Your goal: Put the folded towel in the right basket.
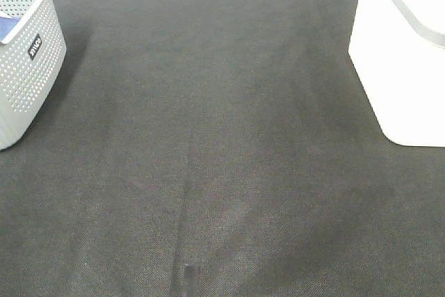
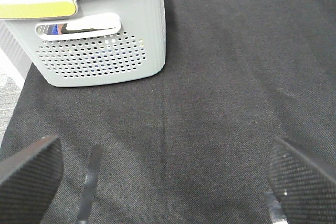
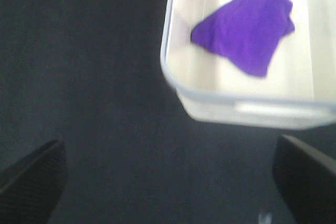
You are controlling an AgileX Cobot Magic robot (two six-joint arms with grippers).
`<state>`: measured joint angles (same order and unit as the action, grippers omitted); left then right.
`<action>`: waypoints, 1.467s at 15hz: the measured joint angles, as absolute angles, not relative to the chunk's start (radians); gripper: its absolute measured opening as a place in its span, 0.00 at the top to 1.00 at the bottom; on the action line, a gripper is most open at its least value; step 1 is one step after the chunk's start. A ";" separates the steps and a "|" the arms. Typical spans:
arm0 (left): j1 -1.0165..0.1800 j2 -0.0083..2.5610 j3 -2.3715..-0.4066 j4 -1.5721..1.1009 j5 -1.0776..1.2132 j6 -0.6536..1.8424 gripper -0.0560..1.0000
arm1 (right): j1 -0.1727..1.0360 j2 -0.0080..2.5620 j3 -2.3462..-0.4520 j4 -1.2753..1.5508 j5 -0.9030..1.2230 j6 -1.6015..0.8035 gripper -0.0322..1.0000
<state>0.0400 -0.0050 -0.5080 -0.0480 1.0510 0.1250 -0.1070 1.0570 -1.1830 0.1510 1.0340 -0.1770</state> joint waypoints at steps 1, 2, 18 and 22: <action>0.040 -0.005 -0.508 -0.048 1.051 0.125 0.01 | -0.107 0.924 -1.046 0.151 1.017 -0.181 0.02; 0.040 -0.005 -0.508 -0.048 1.051 0.125 0.01 | -0.107 0.872 -0.986 0.151 1.015 -0.182 0.02; 0.040 -0.005 -0.508 -0.048 1.051 0.125 0.01 | -0.073 -0.005 -0.505 0.133 1.074 -0.144 0.02; 0.040 -0.005 -0.508 -0.048 1.051 0.125 0.01 | -0.015 -0.005 -0.505 0.136 1.071 -0.143 0.02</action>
<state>0.0400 -0.0050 -0.5080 -0.0480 1.0510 0.1250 -0.0150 -0.0050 -0.5050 0.1360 1.0710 -0.1430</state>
